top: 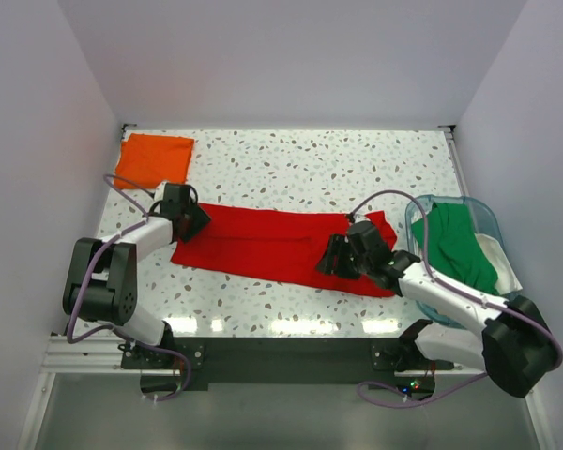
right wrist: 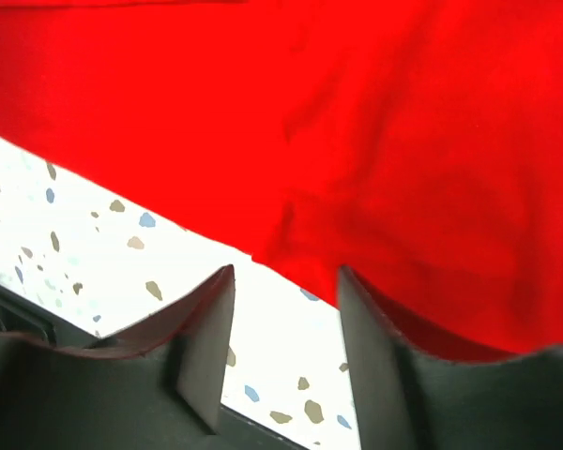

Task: Fold and stack the t-shirts
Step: Fold the tshirt

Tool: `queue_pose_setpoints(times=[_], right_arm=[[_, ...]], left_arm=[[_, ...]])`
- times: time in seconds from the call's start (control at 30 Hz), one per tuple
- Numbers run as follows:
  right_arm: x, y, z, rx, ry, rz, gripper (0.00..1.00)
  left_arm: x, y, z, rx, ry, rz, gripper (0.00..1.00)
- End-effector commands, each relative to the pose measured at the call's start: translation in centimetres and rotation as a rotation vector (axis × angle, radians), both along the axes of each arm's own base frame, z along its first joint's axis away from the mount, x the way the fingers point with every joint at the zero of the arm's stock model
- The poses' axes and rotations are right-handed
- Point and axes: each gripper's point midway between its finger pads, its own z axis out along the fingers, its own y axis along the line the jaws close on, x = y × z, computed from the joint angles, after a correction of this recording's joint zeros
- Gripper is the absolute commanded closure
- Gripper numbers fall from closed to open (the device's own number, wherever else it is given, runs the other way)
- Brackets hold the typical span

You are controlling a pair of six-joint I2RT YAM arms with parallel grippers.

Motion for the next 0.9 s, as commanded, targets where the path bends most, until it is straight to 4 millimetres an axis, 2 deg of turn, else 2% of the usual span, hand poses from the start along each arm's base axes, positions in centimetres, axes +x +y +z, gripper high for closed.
queue_pose_setpoints(times=[0.0, 0.1, 0.17, 0.23, 0.33, 0.37, 0.5, 0.63, 0.77, 0.8, 0.87], right_arm=[[0.5, -0.2, 3.0, 0.03, -0.09, -0.016, 0.41], [1.2, -1.7, 3.9, -0.022, -0.124, -0.076, 0.38], [2.1, -3.1, 3.7, -0.097, -0.121, -0.139, 0.38], [3.1, -3.3, 2.9, -0.135, -0.071, -0.147, 0.4], [4.9, -3.7, 2.3, -0.117, -0.039, -0.177, 0.4], [5.8, -4.7, 1.4, -0.122, -0.012, -0.212, 0.4], [7.6, -6.3, -0.6, -0.14, 0.045, -0.264, 0.41], [9.2, -7.4, -2.1, -0.166, 0.074, -0.305, 0.41], [10.9, -7.7, -3.3, -0.196, 0.104, -0.31, 0.41], [11.1, -7.9, -4.4, -0.217, 0.136, -0.306, 0.41], [12.8, -7.8, -4.1, -0.243, 0.129, -0.287, 0.41]], left_arm=[[1.7, -0.8, 2.3, -0.02, -0.096, -0.037, 0.41], [2.3, -1.2, 2.8, -0.017, -0.106, -0.075, 0.42], [2.4, -1.6, 3.2, 0.003, -0.105, -0.102, 0.45], [2.1, -2.8, 2.9, 0.025, -0.091, -0.139, 0.5], [1.1, -4.3, 2.1, 0.063, -0.06, -0.175, 0.55], [0.5, -4.3, 1.5, 0.08, -0.04, -0.176, 0.58], [-1.1, -5.3, 0.4, 0.122, -0.014, -0.217, 0.66], [-2.6, -5.3, -0.8, 0.169, 0.025, -0.242, 0.82], [-4.2, -4.8, -2.0, 0.21, 0.069, -0.233, 0.87], [-4.6, -5.1, -2.1, 0.216, 0.07, -0.24, 0.87], [-5.5, -5.3, -2.7, 0.218, 0.085, -0.237, 0.88]])
